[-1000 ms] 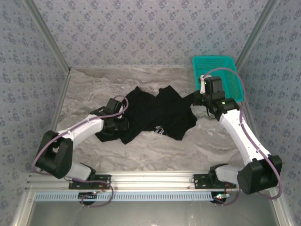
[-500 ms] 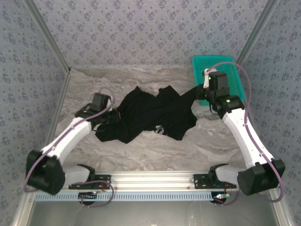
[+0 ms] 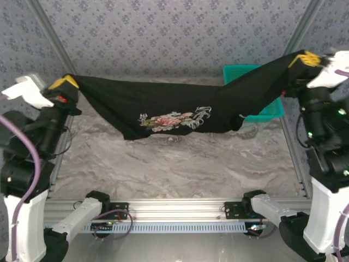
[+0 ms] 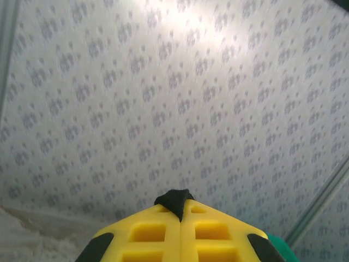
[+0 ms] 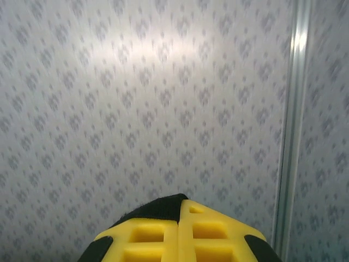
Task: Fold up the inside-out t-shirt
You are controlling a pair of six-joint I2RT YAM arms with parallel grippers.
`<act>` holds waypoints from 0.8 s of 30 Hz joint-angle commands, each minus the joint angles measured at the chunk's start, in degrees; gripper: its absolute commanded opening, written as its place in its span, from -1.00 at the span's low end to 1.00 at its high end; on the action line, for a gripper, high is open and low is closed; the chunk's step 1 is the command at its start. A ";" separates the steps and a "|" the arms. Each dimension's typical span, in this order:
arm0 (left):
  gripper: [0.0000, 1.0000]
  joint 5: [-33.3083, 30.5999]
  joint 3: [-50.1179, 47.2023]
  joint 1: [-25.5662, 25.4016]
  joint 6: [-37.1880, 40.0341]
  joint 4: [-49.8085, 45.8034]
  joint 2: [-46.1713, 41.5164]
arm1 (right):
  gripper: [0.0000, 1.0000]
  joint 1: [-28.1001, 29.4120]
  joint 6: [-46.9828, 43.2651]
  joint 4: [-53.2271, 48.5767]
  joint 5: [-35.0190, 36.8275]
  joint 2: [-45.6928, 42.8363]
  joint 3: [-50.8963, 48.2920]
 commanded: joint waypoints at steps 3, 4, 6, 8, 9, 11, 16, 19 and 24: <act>-1.00 -5.64 12.01 0.35 6.36 -4.35 1.66 | -1.00 -0.30 -3.15 -6.45 0.41 1.67 12.80; -1.00 -5.90 14.50 0.36 7.56 -5.00 2.74 | -1.00 -0.28 -3.58 -7.41 0.68 2.34 15.29; -1.00 -7.01 20.11 0.36 9.72 -7.83 6.10 | -1.00 -0.24 -4.31 -8.99 1.39 3.87 18.58; -1.00 -8.01 23.59 0.36 11.49 -10.42 10.15 | -1.00 -0.19 -5.01 -9.07 1.96 5.14 19.50; -1.00 -8.28 24.18 0.34 12.23 -10.78 11.77 | -1.00 -0.15 -5.49 -8.62 2.38 5.73 19.47; -1.00 -9.40 24.41 0.36 14.07 -10.63 15.01 | -1.00 -0.02 -7.13 -7.48 4.10 8.03 19.87; -1.00 -6.90 22.16 5.84 14.37 -8.82 23.78 | -1.00 -0.10 -11.14 -2.70 5.97 17.81 20.96; -1.00 -1.72 18.20 11.92 11.05 -5.15 30.32 | -1.00 -1.24 -11.46 0.44 5.26 27.23 21.29; -1.00 2.59 11.66 15.90 8.42 0.38 43.16 | -1.00 -2.39 -9.25 3.63 1.49 45.34 22.97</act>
